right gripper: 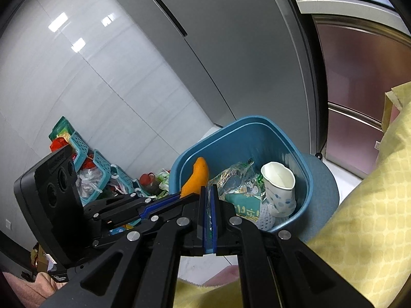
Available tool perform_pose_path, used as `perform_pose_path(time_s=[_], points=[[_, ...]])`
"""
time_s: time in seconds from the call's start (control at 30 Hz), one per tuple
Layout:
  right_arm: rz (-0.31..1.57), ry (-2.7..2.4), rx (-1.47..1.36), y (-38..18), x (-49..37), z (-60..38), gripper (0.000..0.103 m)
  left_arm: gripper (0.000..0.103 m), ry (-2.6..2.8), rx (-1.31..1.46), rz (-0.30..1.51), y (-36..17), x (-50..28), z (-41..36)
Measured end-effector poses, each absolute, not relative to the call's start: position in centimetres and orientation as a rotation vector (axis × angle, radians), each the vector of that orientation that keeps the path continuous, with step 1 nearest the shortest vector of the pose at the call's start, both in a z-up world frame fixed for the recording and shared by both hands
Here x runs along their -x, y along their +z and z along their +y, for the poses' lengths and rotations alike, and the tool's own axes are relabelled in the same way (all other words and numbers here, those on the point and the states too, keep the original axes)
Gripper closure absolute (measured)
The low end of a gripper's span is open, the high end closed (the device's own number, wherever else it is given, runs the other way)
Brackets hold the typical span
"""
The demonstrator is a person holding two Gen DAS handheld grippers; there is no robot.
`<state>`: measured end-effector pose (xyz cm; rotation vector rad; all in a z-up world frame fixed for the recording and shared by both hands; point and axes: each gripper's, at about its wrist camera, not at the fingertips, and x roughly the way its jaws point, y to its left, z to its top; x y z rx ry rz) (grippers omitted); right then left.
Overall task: Collect trash
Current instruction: 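Open left tool to drop orange peel while right tool releases wrapper into bin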
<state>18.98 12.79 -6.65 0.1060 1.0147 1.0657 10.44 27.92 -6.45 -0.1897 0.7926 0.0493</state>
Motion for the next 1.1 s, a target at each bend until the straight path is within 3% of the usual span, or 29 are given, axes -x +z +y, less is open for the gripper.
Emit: perform_pose_path(time_s=[0.33, 0.67, 0.73, 0.87, 0.93, 1.1], points=[[1.052, 1.035, -0.047, -7.6, -19.4, 14.7, 0.1, 0.097, 0.059, 0.222, 0.836, -8.4, -11.7, 28.6], [1.067, 1.003, -0.023, -8.0, -19.6, 14.9, 0.092, 0.095, 0.064, 0.245, 0.859, -9.6, -12.4, 28.7], [1.065, 1.003, -0.028, -8.0, -19.6, 14.7, 0.091, 0.09, 0.064, 0.246, 0.855, -9.5, -12.4, 28.7], [1.051, 0.994, -0.044, -7.8, -19.5, 13.9, 0.086, 0.068, 0.077, 0.24, 0.831, -9.0, -12.0, 28.7], [1.038, 0.983, -0.059, -7.5, -19.5, 13.0, 0.08, 0.066, 0.075, 0.241, 0.815, -8.6, -11.7, 28.5], [0.979, 0.962, -0.086, -6.2, -19.1, 10.1, 0.078, 0.058, 0.072, 0.225, 0.773, -7.3, -10.8, 27.5]])
